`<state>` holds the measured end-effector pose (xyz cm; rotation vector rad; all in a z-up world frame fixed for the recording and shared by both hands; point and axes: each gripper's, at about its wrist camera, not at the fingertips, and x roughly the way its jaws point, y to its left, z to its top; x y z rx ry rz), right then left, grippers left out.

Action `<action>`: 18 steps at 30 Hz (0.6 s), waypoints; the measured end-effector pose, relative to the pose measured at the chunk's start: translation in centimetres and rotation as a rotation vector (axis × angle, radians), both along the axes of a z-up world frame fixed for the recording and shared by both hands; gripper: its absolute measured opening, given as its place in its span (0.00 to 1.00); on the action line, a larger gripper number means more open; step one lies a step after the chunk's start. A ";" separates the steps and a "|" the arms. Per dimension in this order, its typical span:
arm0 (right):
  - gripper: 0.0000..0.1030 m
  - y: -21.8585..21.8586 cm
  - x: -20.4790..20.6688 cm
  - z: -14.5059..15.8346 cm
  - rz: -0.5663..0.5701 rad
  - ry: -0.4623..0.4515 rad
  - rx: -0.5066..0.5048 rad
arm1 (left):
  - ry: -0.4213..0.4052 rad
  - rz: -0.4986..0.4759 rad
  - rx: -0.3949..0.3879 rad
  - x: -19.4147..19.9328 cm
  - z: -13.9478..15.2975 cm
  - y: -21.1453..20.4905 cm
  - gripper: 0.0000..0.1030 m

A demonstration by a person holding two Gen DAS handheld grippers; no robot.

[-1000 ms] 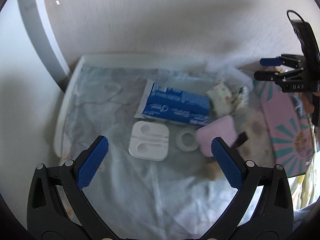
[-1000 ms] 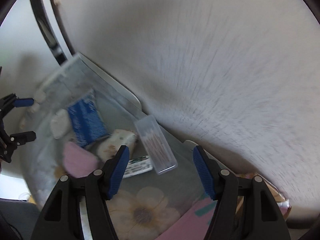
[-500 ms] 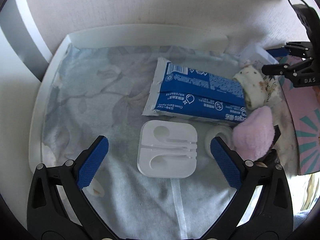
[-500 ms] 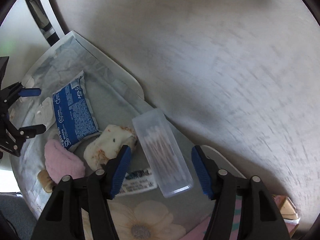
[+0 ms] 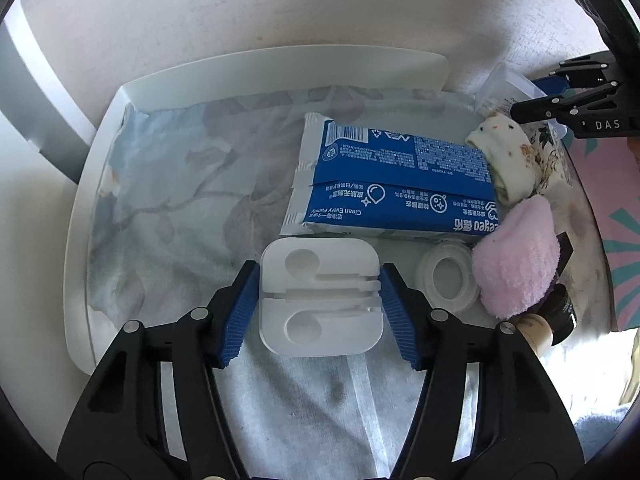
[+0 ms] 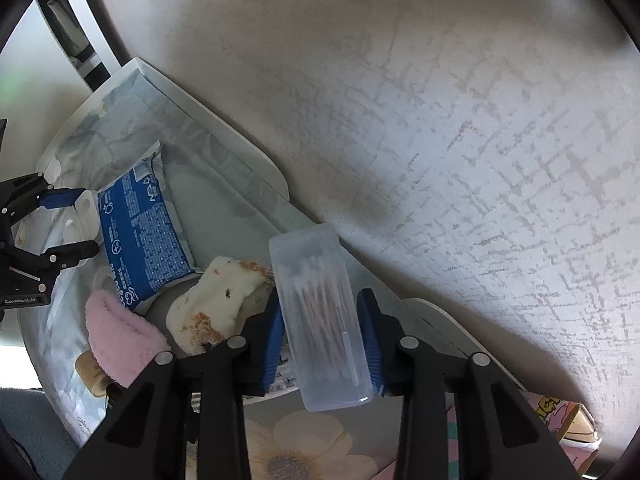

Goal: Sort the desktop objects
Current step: 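Grasp the white earphone holder with left gripper while right gripper grasps the cotton-swab box, then carry the earphone holder and swab box into the cardboard box and release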

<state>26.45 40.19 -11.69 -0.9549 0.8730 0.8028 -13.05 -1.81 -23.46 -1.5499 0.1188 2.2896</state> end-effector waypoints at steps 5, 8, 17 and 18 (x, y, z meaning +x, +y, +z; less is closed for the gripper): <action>0.31 -0.6 -0.7 2.0 -0.024 -0.003 0.036 | 0.007 0.020 0.022 0.1 1.9 -0.5 0.56; 0.31 -1.1 -1.5 3.5 -0.035 -0.007 0.057 | 0.002 0.028 0.025 0.2 3.4 -0.6 0.56; 0.31 -4.8 -3.7 8.5 -0.051 0.086 0.173 | 0.080 0.023 0.038 1.2 11.0 1.7 0.56; 0.31 -5.6 -4.2 9.5 -0.054 0.090 0.190 | 0.086 0.022 0.047 1.2 12.0 2.0 0.56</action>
